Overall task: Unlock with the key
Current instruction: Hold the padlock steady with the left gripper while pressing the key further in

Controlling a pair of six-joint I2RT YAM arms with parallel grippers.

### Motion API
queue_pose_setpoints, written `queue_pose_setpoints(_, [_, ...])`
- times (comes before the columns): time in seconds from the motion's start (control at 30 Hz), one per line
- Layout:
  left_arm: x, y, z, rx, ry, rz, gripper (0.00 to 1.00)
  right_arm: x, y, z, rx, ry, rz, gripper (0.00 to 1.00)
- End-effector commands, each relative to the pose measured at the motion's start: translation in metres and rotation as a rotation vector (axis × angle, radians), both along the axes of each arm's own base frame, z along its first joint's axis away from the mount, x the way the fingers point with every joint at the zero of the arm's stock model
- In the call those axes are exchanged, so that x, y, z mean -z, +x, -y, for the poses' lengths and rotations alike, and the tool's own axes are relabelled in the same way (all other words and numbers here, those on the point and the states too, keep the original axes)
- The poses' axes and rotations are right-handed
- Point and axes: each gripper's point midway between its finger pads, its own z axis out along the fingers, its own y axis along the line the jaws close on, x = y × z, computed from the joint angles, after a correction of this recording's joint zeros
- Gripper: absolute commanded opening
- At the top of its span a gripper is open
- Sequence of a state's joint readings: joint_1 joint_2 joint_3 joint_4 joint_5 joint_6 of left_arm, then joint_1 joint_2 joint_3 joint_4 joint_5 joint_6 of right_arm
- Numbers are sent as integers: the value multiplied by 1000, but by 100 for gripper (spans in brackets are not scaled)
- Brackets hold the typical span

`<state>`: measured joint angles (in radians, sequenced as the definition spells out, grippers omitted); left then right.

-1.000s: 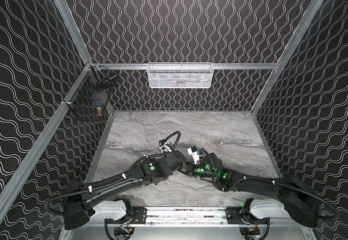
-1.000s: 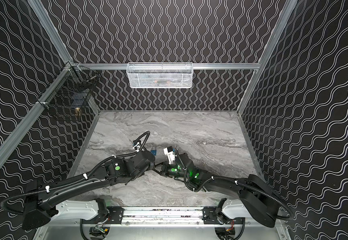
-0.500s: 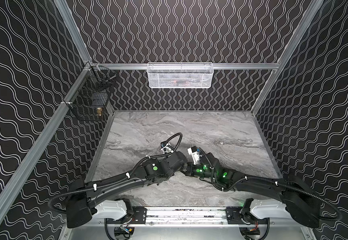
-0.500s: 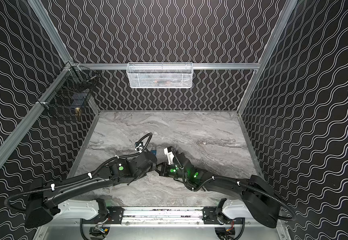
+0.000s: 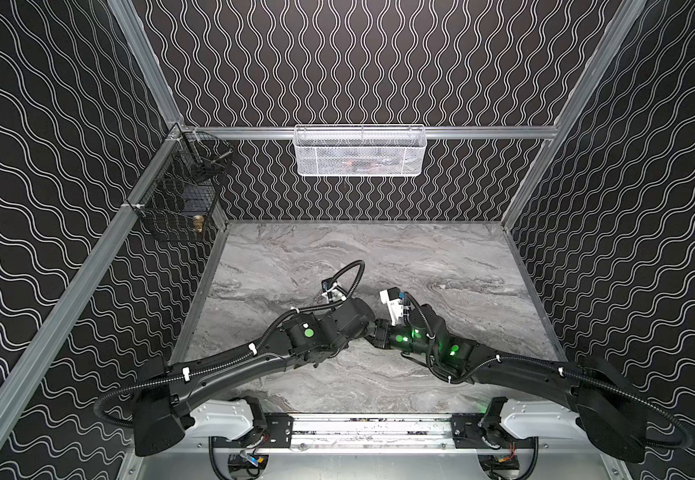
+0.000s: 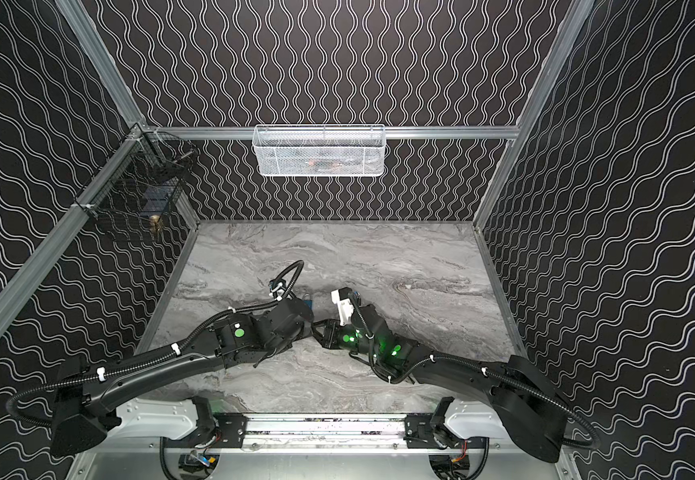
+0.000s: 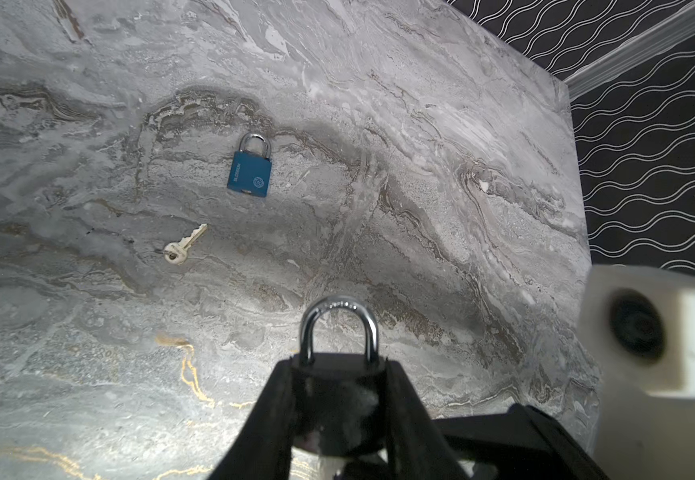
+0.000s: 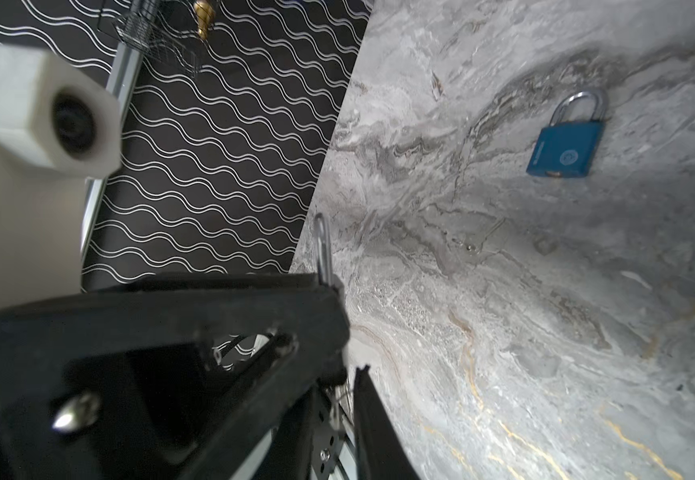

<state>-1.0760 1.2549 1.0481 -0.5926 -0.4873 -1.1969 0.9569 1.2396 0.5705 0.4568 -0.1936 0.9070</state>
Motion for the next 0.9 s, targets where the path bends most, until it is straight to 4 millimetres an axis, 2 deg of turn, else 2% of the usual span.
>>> queue_pose_setpoints(0.0, [-9,9,-2,-27,-2,46,13,-16,-1,1,-6,49,66,27])
queue_pose_setpoints(0.23, [-18,16,-1,-48,-8,80,13,-17,-12,9,-31,52,92,37])
queue_pose_setpoints(0.37, [-20,17,-3,-60,-19,96,13,-27,-18,16,-28,114,101,42])
queue_pose_setpoints(0.5, [-23,18,-5,-69,-26,108,13,-28,-15,25,32,147,58,42])
queue_pose_setpoints(0.6, [-25,19,-5,-75,-35,112,13,-29,-9,27,88,202,37,38])
queue_pose_setpoints(0.87, [-30,21,1,-61,-40,119,12,-40,-3,13,153,232,51,30])
